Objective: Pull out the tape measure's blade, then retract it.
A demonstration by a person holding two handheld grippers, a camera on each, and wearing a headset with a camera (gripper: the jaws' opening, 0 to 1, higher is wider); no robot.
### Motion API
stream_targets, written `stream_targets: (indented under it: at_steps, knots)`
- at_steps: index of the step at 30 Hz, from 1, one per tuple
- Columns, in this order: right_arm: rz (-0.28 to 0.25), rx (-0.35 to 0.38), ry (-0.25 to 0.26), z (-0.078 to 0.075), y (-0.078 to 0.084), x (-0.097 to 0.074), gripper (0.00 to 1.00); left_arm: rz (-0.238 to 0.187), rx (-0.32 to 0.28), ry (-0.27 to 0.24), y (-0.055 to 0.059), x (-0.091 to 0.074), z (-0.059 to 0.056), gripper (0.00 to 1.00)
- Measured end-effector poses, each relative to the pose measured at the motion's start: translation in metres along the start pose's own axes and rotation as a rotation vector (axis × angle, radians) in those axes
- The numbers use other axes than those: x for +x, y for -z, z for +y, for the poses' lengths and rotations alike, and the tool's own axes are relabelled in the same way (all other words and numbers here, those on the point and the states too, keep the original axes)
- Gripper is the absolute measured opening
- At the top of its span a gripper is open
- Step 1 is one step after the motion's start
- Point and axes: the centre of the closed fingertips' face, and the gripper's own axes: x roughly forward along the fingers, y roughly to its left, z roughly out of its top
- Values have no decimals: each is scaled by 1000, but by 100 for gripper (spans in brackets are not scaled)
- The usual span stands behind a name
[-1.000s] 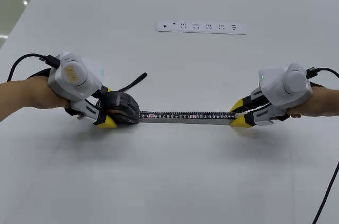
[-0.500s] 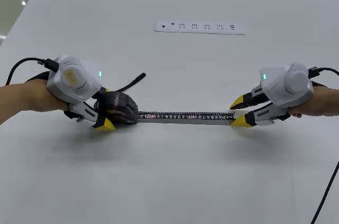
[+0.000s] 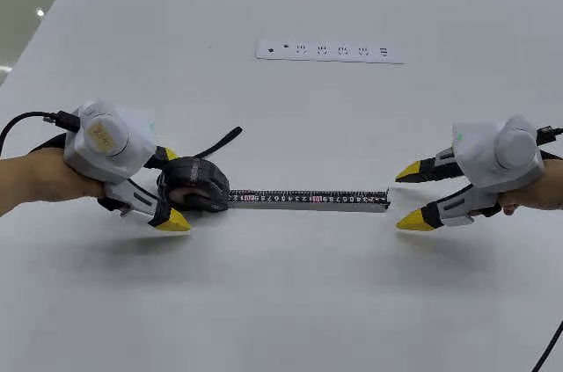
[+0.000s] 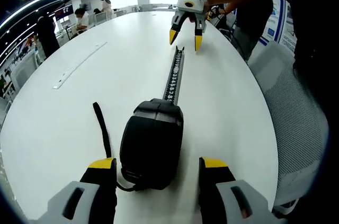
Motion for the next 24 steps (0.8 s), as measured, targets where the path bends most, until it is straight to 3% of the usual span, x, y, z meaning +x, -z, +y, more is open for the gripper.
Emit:
stream_targets:
  at_steps: [10,14,24]
  knots:
    - [-51,56,70,9,-3,-9,64,-85,-120,-90,-3,-20,-4,74]
    - [-80,97,111,10,-5,-13,74,-117,-155,-137,-3,-26,-5,86]
    - [-149,219,198,18,-10,-24,94,-215,-249,-241,-5,-37,-16,99]
